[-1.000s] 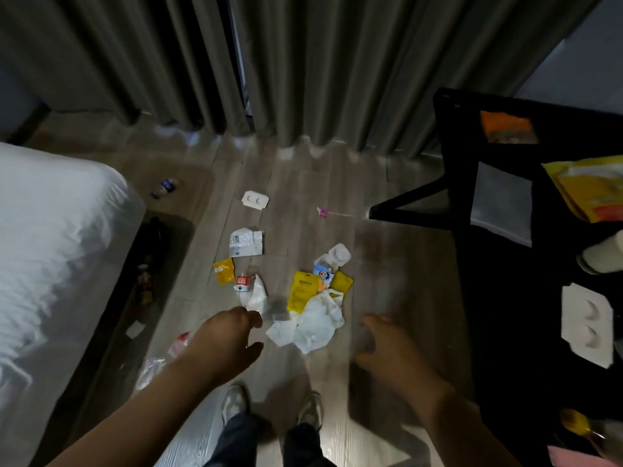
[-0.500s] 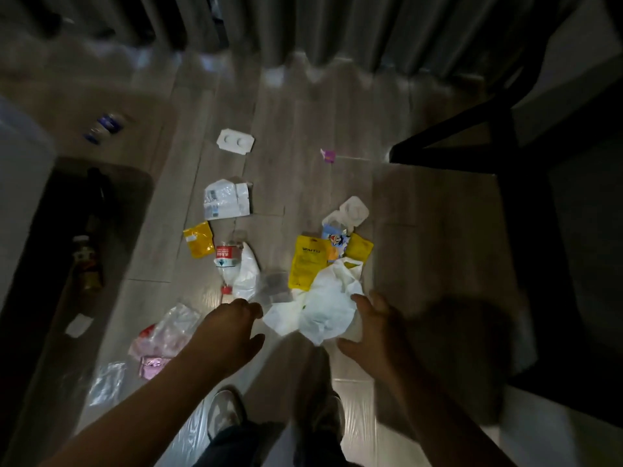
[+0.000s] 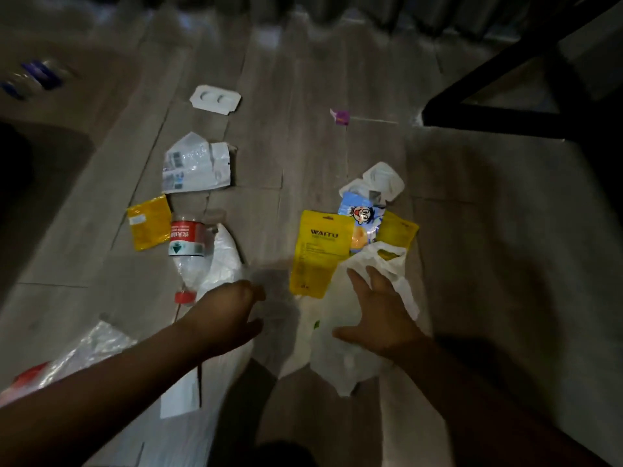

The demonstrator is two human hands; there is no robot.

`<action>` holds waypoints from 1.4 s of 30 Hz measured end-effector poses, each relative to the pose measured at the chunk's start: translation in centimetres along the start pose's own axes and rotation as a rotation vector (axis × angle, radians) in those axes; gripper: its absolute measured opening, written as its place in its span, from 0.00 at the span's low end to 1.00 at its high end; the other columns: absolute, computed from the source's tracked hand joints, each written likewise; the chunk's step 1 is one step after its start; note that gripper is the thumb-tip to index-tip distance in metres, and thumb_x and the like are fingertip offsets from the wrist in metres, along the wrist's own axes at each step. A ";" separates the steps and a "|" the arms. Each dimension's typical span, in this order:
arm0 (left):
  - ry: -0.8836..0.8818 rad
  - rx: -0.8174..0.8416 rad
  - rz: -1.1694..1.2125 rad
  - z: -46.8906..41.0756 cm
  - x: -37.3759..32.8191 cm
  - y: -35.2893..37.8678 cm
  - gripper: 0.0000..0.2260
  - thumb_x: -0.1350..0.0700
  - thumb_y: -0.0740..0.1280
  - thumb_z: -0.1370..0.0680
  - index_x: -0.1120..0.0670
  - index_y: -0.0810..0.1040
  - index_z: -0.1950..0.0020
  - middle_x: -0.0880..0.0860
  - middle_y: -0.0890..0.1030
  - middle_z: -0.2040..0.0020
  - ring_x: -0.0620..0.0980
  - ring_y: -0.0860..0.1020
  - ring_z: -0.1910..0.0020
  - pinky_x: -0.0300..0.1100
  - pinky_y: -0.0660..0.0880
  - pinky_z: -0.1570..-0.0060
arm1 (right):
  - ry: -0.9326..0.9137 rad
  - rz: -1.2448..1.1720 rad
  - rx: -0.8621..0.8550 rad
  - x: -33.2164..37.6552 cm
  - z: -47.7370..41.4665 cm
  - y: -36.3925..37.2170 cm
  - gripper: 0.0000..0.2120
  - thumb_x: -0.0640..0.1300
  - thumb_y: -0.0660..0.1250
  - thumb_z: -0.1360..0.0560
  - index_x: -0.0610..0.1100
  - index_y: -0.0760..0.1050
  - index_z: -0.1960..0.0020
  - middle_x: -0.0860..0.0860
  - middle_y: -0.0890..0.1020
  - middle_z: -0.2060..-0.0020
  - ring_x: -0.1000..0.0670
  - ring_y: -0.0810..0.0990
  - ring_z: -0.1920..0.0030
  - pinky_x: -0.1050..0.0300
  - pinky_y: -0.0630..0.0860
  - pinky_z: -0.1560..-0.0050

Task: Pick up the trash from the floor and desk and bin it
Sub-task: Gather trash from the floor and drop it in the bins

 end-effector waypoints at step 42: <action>0.000 0.125 -0.151 -10.0 0.0 9.5 0.52 0.20 0.57 0.41 0.38 0.38 0.25 0.60 0.57 0.27 0.62 0.64 0.30 0.54 0.65 0.34 | -0.006 -0.296 -0.312 -9.2 1.5 7.1 0.08 0.44 0.71 0.27 0.45 0.77 0.50 0.54 0.75 0.56 0.54 0.73 0.53 0.69 0.60 0.55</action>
Point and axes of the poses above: each hand's wrist, its own z-axis away from the middle knuckle, its own y-axis out of the palm, x = y × z, the point moved 2 cm from there along -z, towards the middle knuckle
